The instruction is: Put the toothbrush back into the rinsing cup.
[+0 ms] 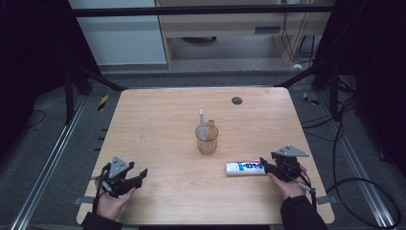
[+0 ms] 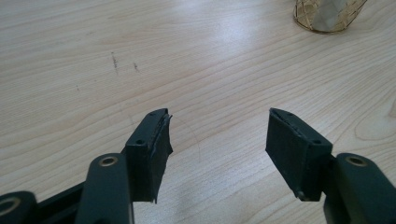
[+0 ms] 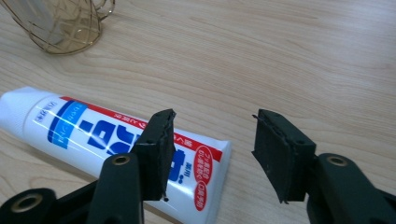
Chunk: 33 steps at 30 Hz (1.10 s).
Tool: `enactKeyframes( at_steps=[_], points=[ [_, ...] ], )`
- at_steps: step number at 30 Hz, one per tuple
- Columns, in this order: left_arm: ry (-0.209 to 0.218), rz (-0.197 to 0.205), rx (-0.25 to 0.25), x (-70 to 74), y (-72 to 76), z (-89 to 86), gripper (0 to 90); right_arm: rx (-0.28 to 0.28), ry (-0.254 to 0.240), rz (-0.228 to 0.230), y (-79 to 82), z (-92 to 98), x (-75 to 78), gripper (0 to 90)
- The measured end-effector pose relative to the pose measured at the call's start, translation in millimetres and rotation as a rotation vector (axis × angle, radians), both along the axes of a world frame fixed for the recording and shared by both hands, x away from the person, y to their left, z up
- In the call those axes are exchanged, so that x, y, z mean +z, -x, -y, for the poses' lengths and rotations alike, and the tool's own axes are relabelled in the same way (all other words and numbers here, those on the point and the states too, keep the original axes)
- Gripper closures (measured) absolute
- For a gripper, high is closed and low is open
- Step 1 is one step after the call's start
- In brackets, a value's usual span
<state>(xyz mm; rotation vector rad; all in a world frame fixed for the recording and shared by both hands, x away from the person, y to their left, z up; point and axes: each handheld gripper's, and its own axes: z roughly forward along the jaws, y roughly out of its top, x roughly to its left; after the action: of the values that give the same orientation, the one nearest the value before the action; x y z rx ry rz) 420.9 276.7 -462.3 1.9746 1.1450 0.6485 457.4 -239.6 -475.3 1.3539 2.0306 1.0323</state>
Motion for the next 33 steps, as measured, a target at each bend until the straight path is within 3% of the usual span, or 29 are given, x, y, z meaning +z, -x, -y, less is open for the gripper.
enactKeyframes(
  at_steps=[10, 16, 20, 33],
  points=[
    [-0.027, 0.003, 0.042, -0.1, -2.9, -3.6, 46.5, 0.052, -0.032, -0.029, -8.8, -17.1, 3.9, 61.0],
    [-0.010, 0.006, 0.063, -1.4, -3.6, -6.2, 49.3, 0.098, -0.068, -0.049, -16.7, -37.2, 7.5, 67.4],
    [-0.014, 0.011, 0.079, -2.4, -3.9, -7.1, 50.9, 0.130, -0.059, -0.054, -20.9, -52.4, 8.7, 73.0],
    [-0.016, 0.012, 0.097, -6.0, -6.8, -11.0, 51.1, 0.170, -0.112, -0.096, -30.6, -83.2, 7.3, 89.8]
  ],
)
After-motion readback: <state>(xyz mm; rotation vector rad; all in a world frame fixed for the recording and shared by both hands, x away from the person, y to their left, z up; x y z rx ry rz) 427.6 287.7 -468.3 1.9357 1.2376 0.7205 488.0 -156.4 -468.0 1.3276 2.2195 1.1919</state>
